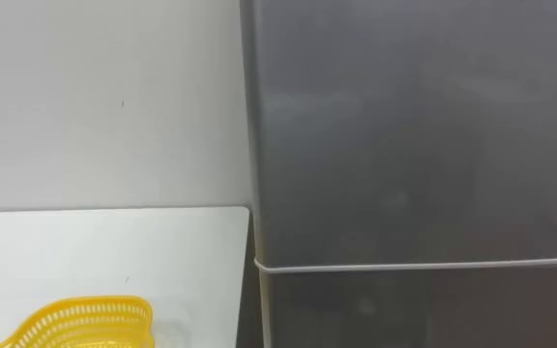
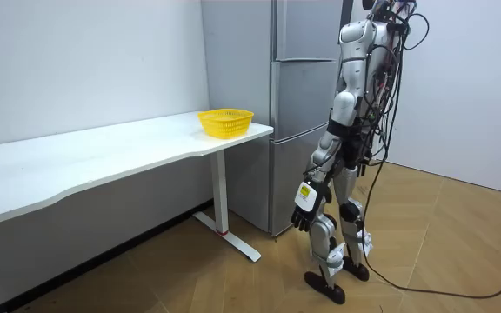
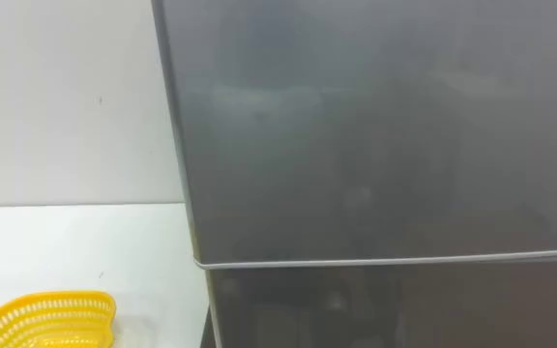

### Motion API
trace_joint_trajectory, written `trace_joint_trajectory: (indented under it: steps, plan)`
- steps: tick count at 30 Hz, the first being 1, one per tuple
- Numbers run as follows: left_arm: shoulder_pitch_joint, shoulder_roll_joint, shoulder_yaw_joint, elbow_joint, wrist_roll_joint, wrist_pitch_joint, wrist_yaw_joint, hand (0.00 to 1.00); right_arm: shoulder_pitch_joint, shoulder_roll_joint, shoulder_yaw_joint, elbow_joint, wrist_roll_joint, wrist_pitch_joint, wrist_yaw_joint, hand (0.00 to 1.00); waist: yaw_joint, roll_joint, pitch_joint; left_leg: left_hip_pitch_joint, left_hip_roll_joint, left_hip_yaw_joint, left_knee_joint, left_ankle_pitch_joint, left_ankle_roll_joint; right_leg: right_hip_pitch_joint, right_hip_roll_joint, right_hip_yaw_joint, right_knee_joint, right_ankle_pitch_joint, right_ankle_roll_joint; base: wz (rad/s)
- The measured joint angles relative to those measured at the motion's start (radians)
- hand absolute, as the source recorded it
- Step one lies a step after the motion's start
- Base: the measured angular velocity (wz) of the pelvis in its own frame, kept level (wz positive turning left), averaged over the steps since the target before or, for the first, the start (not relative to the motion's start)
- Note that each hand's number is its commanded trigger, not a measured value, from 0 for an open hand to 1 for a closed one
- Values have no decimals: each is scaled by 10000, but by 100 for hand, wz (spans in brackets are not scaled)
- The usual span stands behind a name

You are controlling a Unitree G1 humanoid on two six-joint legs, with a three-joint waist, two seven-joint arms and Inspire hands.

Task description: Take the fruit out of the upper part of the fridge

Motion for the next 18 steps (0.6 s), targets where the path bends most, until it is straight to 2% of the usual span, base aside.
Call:
trace_joint_trajectory:
  steps: [18]
  plan:
    - [94,-12,9,-4,1,40,99,0,10,0,19,7,18,52,-206,0,56,-37,1,144,6,83,-163,3,2,8,-2,126,-3,0,0,-2]
